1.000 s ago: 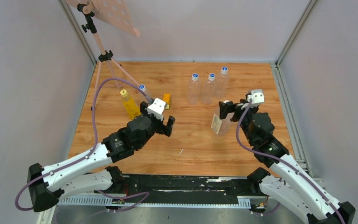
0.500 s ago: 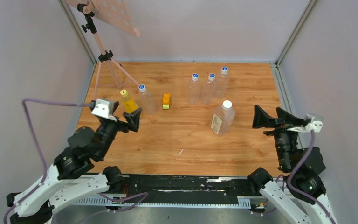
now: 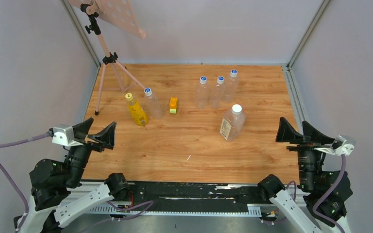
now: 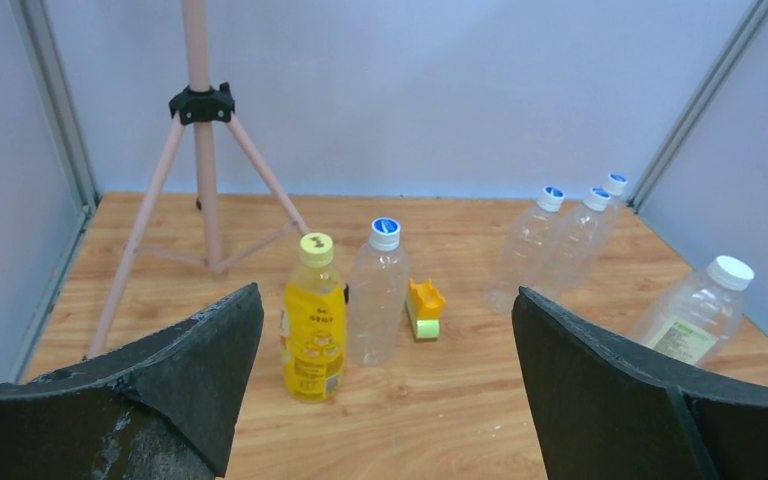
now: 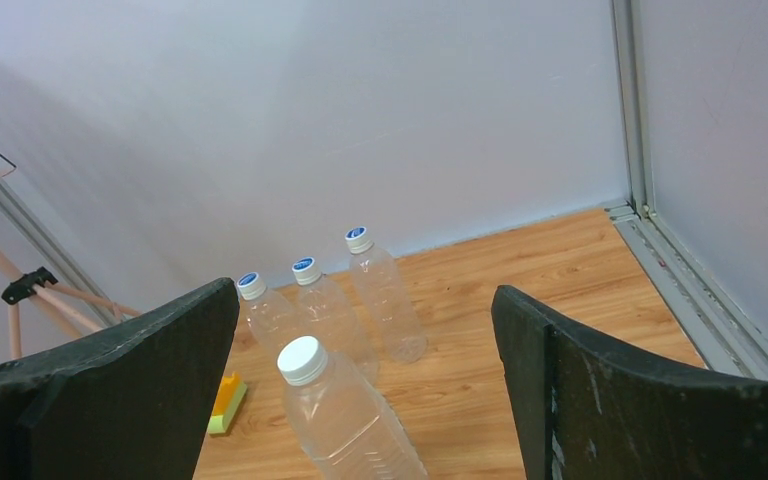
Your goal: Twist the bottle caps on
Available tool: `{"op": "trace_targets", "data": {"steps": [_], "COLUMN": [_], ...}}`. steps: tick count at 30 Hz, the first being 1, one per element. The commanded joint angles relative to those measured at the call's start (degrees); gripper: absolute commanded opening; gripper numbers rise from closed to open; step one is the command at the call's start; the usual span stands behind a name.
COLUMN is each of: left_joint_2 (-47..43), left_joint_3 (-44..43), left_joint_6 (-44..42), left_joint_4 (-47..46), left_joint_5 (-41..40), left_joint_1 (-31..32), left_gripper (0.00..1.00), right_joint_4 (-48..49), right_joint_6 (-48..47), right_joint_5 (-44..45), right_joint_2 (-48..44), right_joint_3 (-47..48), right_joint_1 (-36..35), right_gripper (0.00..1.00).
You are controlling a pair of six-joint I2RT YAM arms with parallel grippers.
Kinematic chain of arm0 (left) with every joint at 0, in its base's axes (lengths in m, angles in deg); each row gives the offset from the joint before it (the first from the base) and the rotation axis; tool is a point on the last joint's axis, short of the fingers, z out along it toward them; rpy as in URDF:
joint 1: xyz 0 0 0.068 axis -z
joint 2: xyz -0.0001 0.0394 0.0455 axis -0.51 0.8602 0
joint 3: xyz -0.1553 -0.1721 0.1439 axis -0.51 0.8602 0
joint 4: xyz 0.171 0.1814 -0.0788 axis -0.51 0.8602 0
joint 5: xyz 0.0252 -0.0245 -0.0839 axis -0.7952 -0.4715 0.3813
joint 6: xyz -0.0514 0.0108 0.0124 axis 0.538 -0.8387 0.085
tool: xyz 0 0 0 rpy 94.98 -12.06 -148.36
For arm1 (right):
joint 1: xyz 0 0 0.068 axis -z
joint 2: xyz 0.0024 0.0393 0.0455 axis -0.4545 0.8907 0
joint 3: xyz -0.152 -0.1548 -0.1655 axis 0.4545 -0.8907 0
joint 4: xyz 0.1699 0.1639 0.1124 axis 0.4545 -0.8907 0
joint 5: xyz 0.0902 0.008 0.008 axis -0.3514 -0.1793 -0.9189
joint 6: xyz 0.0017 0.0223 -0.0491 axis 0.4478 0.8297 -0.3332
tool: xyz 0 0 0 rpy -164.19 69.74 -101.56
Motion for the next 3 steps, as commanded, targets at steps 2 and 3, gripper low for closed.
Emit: {"op": "trace_targets", "data": {"steps": [2,3], "left_joint_2": [-0.2,-0.5], "left_joint_3": [-0.9,-0.5], "left_joint_6": [-0.1,-0.1], "left_joint_4": [4.4,4.3], "left_joint_5": [-2.0,-2.1], "left_joint_1": [-0.3,-0.3], "left_gripper": [1.0,1.0], "right_joint_4": [-1.2,-1.2], "right_joint_6": [-0.4,-0.3], "right_joint_5": [1.0,1.2], "right_joint_2": [0.7,0.9], "right_joint_3": [0.0,-0.2], "right_joint_1": [-0.1,-0.1], "right_gripper": [1.0,1.0]}}
